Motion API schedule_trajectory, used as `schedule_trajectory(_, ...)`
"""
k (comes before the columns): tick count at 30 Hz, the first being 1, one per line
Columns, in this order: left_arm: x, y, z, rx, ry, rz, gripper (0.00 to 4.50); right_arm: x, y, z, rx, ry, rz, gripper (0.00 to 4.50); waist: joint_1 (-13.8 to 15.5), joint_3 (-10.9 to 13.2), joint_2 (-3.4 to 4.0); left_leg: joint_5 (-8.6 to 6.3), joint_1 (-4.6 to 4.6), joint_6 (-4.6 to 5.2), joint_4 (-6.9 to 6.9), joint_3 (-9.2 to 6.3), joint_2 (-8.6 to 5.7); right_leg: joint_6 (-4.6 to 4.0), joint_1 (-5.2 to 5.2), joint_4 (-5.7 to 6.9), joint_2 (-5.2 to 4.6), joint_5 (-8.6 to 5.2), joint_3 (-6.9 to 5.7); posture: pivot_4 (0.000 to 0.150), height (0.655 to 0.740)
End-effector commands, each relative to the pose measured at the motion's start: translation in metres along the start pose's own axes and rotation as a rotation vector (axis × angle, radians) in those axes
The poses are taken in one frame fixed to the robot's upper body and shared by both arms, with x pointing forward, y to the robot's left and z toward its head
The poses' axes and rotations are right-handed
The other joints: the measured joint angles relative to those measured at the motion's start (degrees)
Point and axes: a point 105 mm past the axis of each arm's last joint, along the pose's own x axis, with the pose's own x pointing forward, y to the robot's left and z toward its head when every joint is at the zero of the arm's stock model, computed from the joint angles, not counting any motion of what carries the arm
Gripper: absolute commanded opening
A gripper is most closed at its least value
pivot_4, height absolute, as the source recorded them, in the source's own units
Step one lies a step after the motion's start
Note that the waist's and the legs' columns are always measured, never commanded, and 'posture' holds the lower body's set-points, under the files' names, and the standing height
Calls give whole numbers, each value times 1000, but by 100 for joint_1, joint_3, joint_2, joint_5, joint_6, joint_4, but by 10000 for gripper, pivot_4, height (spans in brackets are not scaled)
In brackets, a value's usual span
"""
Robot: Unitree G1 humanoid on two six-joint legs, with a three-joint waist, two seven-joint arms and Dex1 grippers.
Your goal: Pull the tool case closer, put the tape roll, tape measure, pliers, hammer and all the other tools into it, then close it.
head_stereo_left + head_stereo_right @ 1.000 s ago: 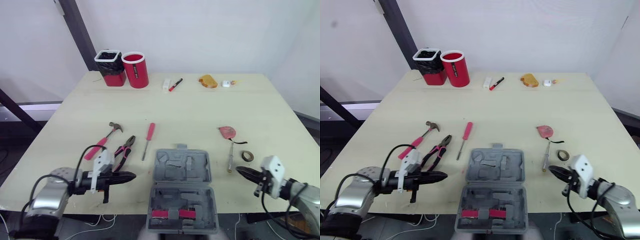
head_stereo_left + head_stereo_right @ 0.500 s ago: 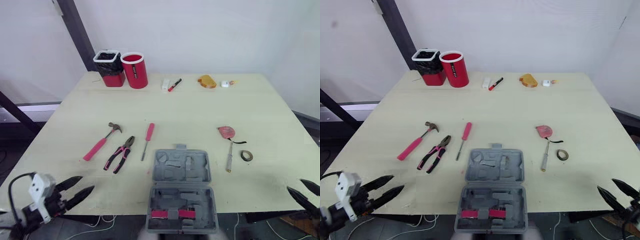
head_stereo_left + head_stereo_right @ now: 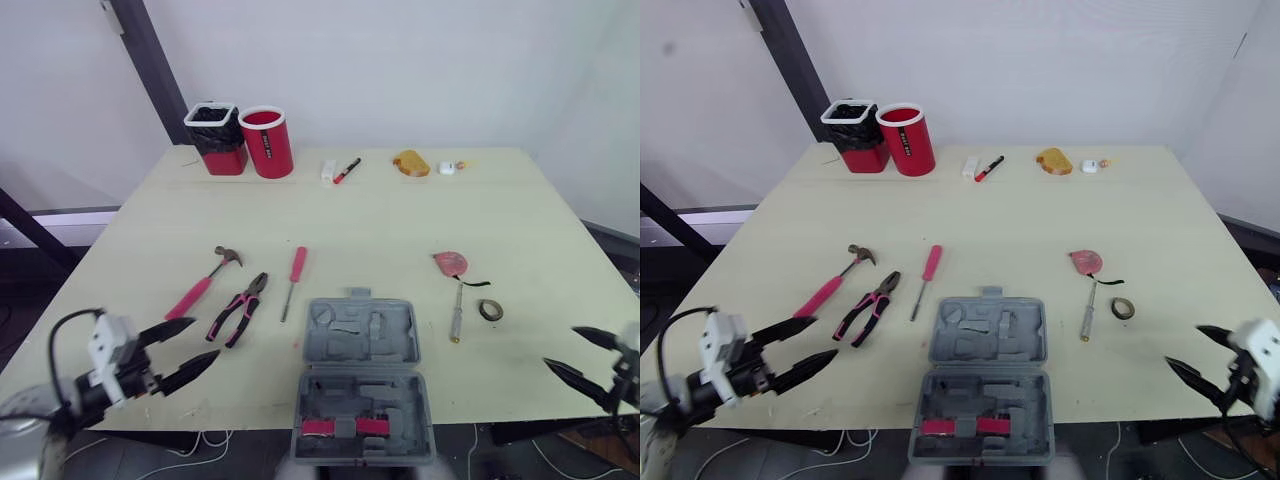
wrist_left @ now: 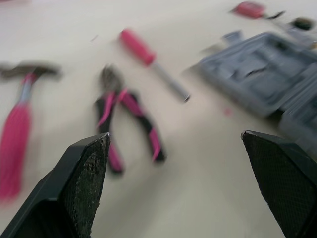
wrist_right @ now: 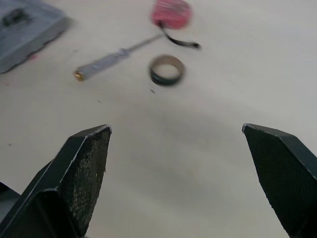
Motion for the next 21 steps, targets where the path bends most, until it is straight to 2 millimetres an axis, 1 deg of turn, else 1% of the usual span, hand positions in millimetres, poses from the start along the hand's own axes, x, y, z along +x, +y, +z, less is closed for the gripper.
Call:
schedule_trajectory(1,27,-14,29,78,-39,-184,44884,23,-11,28,-147,94,144,44759,-2,9,2,0,-1,0,0,3,0,-1,0,0,3,1,1,1500,7400)
schedule_trajectory(3,49,-27,43,106,-58,-313,44884,43,-16,44,-266,171,255,44759,15,24,10,-1,-21,-1,-12,3,-3,8,-9,-3,6,5,-15,1500,7400)
schedule_trajectory(4,58,-33,48,118,-66,-367,44884,50,-18,49,-298,214,305,44759,10,27,13,-1,-26,-1,-12,1,-4,9,-10,-5,4,5,-17,1500,7400)
schedule_trajectory(6,72,-47,57,135,-91,-455,44884,64,-24,51,-350,307,365,44759,-19,43,28,-1,-19,-1,-3,7,-6,10,-8,0,4,7,-9,1500,7400)
schedule_trajectory(8,82,-57,66,145,-119,-511,44884,77,-28,52,-400,366,397,44759,-18,41,26,1,-14,0,9,7,-5,6,-4,0,8,16,-7,1500,7400)
schedule_trajectory(9,85,-60,69,150,-127,-528,44884,84,-28,52,-426,402,421,44759,-19,40,24,1,-13,0,10,5,-3,7,-2,0,9,17,-9,1500,7400)
schedule_trajectory(12,91,-69,78,149,-153,-565,44884,93,-30,49,-457,464,455,44759,-9,42,27,1,-19,0,8,2,4,7,-7,0,19,16,-10,1500,7400)
schedule_trajectory(15,94,-78,85,147,-174,-601,44884,104,-35,43,-496,533,467,44759,0,43,29,0,-35,-1,3,-3,5,4,-20,-3,21,14,-15,1500,7400)
schedule_trajectory(19,94,-84,90,145,-184,-614,44884,110,-41,33,-553,613,473,44759,5,45,30,0,-38,-1,1,1,3,5,-20,-8,16,14,-14,1500,7400)
schedule_trajectory(21,94,-85,91,147,-187,-610,44884,113,-41,30,-568,625,480,44759,2,45,30,0,-37,-1,2,0,3,5,-19,-5,16,14,-15,1500,7400)
